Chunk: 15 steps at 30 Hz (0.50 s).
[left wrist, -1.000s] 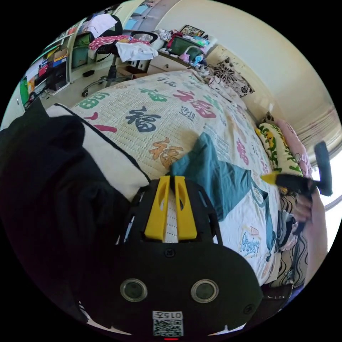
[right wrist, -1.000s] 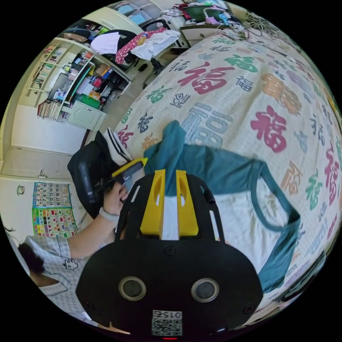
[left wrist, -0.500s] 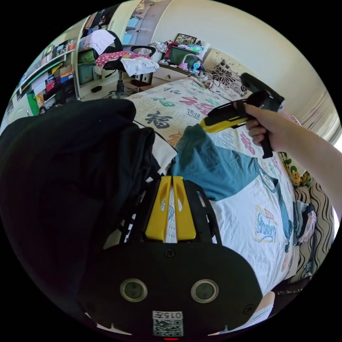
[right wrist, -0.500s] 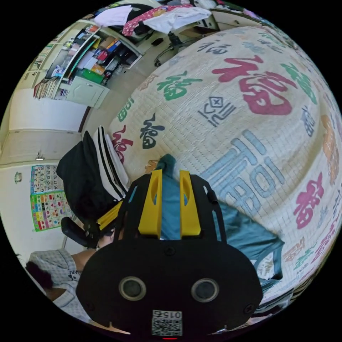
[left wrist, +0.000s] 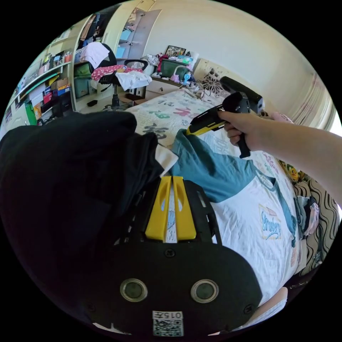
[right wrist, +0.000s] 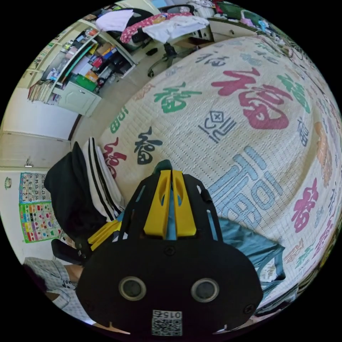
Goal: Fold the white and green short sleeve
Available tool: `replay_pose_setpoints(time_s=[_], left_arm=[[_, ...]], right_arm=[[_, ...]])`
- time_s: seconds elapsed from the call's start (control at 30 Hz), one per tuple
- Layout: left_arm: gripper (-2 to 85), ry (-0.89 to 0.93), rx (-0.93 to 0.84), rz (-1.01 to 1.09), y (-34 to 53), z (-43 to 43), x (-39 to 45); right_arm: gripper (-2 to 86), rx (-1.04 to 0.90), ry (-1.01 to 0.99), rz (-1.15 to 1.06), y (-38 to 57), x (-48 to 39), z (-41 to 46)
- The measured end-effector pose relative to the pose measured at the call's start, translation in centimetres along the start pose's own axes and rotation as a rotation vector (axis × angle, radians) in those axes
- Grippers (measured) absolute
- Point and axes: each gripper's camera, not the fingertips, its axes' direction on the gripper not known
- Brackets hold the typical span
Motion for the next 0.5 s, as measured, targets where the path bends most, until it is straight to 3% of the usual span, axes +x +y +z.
replay_pose_setpoints(time_s=[0.2, 0.37, 0.5], left_arm=[[-0.1, 0.004, -0.047, 0.006, 0.9, -1.4, -1.2], [-0.1, 0.028, -0.033, -0.007, 2.3, -6.3, -3.4], [-0.1, 0.064, -0.035, -0.03, 3.3, -9.4, -5.0]], right_arm=[[4.9, -0.003, 0.173, -0.206, -1.0, -6.7, 0.1], [8.0, 0.156, 0.494, -0.226, 2.4, -10.3, -4.9], [8.1, 0.26, 0.425, -0.257, 5.4, -11.9, -8.8]])
